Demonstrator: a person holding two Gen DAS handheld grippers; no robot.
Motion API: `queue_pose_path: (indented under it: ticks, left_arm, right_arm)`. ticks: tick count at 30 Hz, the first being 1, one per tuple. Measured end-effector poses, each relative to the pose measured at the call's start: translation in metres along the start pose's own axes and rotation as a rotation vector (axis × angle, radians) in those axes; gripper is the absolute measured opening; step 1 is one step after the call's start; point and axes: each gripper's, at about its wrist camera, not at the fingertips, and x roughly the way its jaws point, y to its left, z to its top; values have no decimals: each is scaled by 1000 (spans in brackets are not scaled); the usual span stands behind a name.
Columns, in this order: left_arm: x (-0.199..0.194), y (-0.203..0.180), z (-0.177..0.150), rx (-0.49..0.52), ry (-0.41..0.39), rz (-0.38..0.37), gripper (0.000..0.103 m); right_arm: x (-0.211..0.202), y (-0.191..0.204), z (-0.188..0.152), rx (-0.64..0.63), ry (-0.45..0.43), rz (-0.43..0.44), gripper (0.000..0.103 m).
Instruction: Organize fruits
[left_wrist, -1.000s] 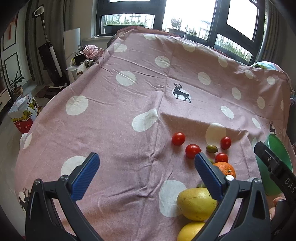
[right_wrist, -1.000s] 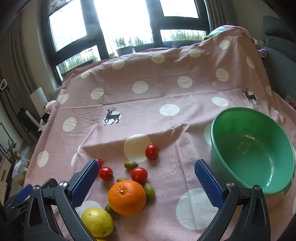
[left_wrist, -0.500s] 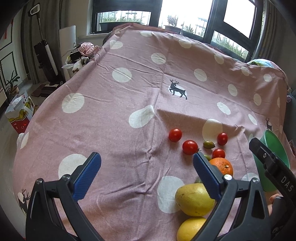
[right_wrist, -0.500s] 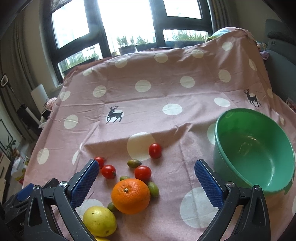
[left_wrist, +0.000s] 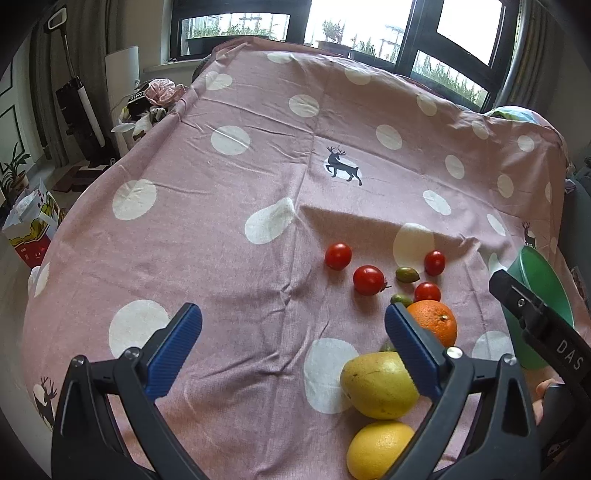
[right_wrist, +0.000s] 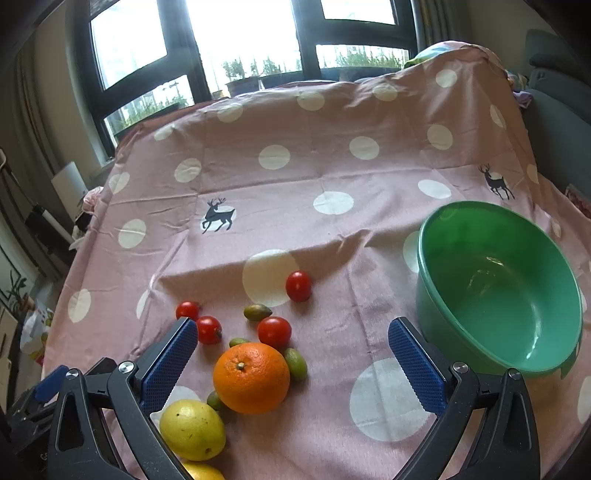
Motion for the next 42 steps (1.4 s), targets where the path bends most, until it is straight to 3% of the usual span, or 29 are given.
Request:
queue_pose_path:
  ticks: [21, 32, 39, 42]
  left_arm:
    - [9, -4, -3, -21, 90, -100, 99]
    - [13, -13, -7, -15, 154, -217, 87]
    - [22, -25, -14, 34, 247, -281, 79]
    - [27, -28, -18, 45, 285, -279, 78]
  right_arm:
    - [9, -11, -2, 80, 112, 50, 103]
    - [17, -11, -4, 121, 170, 131, 102]
    - [30, -8, -10, 167, 280, 298, 77]
    - [40, -7, -14, 177, 344, 332, 74]
